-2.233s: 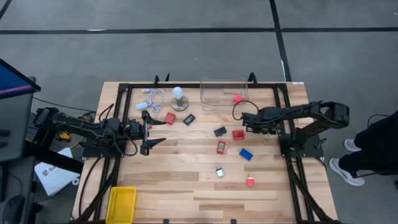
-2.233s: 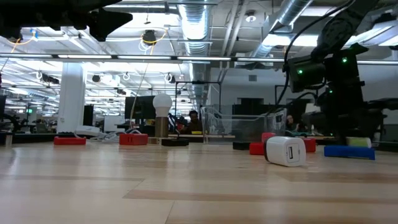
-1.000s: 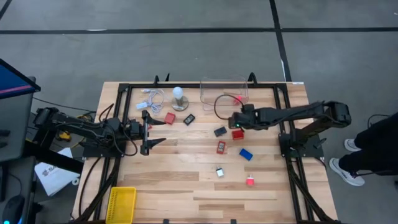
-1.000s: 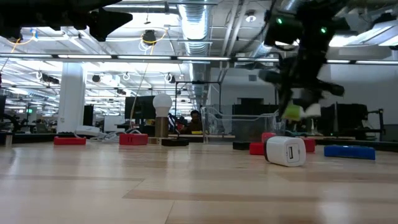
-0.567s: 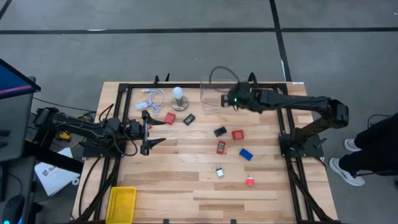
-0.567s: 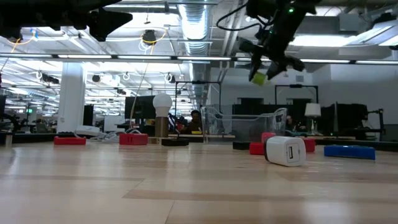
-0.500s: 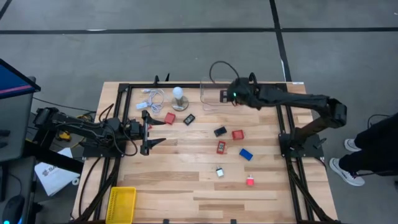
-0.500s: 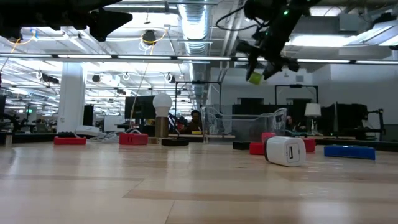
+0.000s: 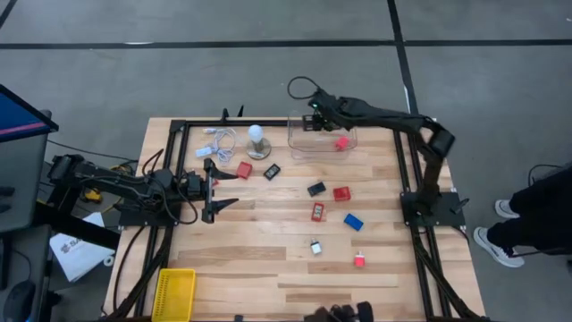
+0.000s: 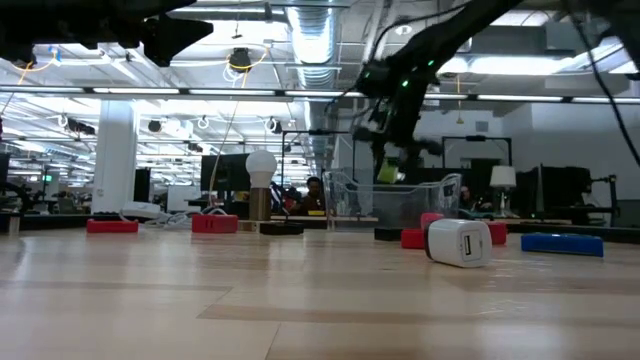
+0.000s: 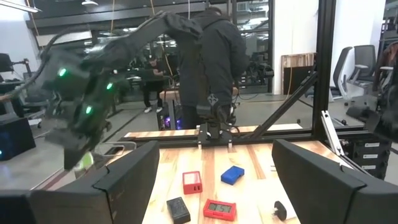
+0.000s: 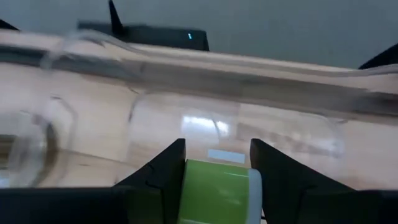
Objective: Pick & Place Office items
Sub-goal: Put the green charger adapter into the transparent bin
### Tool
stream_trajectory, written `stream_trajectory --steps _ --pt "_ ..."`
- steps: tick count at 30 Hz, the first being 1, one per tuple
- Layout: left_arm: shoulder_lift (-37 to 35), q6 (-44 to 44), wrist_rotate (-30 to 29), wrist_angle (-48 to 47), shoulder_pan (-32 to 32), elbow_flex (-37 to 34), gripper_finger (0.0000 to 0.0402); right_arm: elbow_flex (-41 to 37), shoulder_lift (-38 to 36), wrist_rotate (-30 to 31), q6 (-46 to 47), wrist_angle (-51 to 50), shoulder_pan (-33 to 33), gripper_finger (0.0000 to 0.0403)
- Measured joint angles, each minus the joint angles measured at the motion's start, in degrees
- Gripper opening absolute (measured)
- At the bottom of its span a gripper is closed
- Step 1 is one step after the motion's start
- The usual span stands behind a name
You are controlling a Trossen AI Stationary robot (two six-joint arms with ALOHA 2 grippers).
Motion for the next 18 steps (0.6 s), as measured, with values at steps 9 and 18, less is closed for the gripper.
stream_trajectory --steps 9,18 --pt "0.00 -0.02 0.00 -1.08 -0.04 0.00 0.0310 7.48 9.10 -0.28 -1.64 -7.21 -0.87 0.0152" --pt "0.00 -0.45 0.00 -1.11 -0.07 0.00 0.0310 7.48 9.09 -0.22 -1.62 -9.12 -0.74 0.0152"
